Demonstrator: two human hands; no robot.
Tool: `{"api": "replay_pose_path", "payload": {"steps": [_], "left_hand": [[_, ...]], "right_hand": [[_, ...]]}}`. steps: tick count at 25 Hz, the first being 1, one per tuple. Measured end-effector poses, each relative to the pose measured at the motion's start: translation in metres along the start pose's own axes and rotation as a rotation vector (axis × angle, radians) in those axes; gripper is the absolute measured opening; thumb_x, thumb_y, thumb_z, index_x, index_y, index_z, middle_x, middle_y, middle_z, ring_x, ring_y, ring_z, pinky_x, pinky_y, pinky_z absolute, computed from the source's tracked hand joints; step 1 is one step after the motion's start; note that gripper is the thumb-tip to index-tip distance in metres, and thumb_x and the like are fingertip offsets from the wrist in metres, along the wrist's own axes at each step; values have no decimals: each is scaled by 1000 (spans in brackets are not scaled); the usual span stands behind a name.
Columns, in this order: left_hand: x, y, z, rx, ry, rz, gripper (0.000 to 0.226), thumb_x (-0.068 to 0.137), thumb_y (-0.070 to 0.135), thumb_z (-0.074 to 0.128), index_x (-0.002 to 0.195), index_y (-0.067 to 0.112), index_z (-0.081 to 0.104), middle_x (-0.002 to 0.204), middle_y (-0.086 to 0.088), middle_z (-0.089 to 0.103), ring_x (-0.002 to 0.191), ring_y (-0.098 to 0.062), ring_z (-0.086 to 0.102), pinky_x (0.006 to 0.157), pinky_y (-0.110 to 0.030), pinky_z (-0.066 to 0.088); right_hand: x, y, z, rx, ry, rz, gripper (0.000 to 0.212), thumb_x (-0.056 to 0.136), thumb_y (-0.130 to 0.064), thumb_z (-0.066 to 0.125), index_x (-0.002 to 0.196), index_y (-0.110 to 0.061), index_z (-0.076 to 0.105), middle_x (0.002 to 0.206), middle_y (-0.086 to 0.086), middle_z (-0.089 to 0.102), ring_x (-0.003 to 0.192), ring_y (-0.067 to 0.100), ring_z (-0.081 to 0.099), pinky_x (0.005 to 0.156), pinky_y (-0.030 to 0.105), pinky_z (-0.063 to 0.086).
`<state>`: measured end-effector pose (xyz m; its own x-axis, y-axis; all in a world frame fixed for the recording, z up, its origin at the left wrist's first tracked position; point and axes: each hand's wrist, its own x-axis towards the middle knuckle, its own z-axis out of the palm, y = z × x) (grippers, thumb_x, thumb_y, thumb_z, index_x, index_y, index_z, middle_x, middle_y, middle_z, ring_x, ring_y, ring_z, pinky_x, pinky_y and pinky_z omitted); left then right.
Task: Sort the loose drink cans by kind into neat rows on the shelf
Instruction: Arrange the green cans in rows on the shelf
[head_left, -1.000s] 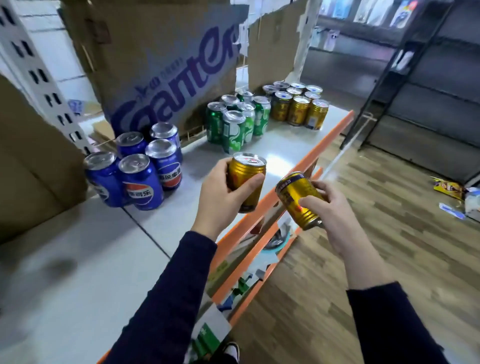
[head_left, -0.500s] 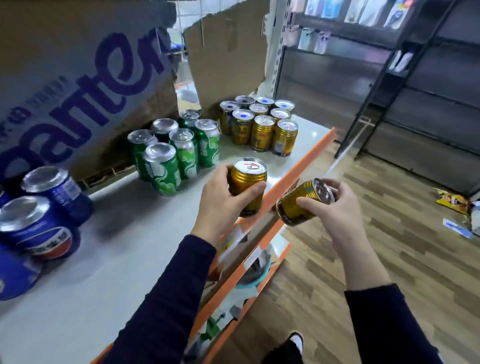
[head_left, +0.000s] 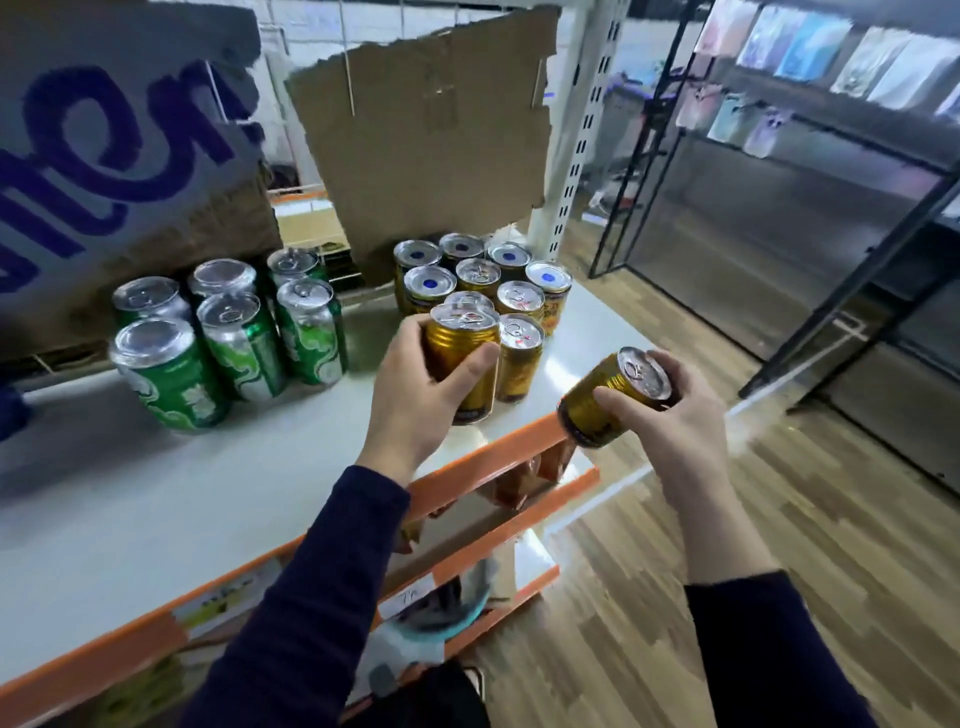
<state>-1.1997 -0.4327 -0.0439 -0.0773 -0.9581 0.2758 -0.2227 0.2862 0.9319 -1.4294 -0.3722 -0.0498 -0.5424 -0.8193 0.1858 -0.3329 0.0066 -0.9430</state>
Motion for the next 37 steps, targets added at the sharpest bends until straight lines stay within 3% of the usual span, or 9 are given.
{"api": "replay_pose_path", "payload": {"steps": [3,8,13,18,20,22,29,34,37], "left_hand": [[29,-1,14,23,79,20,71,66,73,66,112,21,51,104,6,64,92,-4,61,75,-16,50],[70,9,25,21,179,54,61,66,70,61,105,25,50,94,10,64,82,1,62,67,-10,48],[96,15,41,41,226,55,60,67,67,63,107,25,50,100,7,65,89,-3,64,74,-17,51],[119,23,67,122,216,20,61,67,70,59,111,29,48,106,7,63,97,-4,61,78,-16,50],[139,31,82,118,213,43,55,75,63,62,115,29,48,106,15,62,98,1,60,79,-14,49],[165,37,98,116,231,74,49,84,52,64,121,27,46,109,18,59,98,9,58,78,-8,47],[255,15,142,270,262,-94,60,72,46,78,116,18,49,113,4,58,102,-13,57,87,-31,50],[262,-23,152,584,178,-215,67,66,31,86,120,13,51,116,-3,58,104,-19,54,84,-25,40],[264,-32,163,789,196,-194,48,68,21,81,111,10,63,117,-10,55,104,-26,56,85,-27,39]], "right_hand": [[47,9,11,-14,-80,-44,59,60,-20,88,113,-25,61,106,-6,67,95,5,63,83,18,50],[98,22,28,-23,-194,-75,61,59,-20,90,112,-25,60,101,-16,63,92,-4,58,74,3,42],[130,41,51,-42,-438,-101,71,59,-12,89,121,-20,55,117,1,63,108,14,60,94,28,48],[158,70,34,145,-511,-74,21,90,-30,62,108,-21,64,102,1,68,93,17,66,85,33,53],[177,81,29,-53,-474,-252,10,92,-18,63,100,-18,69,95,2,70,89,15,65,80,22,48],[195,91,28,-367,-499,-483,15,83,-9,71,97,-11,71,95,7,68,92,25,62,81,24,43],[226,115,19,-510,-659,-625,20,74,-6,73,93,-9,72,100,9,66,91,34,58,83,34,44],[227,114,18,-502,-677,-625,17,77,-14,67,93,-12,71,101,7,64,94,31,53,83,35,43],[227,114,18,-492,-675,-600,14,78,-14,65,90,-11,70,100,7,63,94,31,52,82,33,41]]}}
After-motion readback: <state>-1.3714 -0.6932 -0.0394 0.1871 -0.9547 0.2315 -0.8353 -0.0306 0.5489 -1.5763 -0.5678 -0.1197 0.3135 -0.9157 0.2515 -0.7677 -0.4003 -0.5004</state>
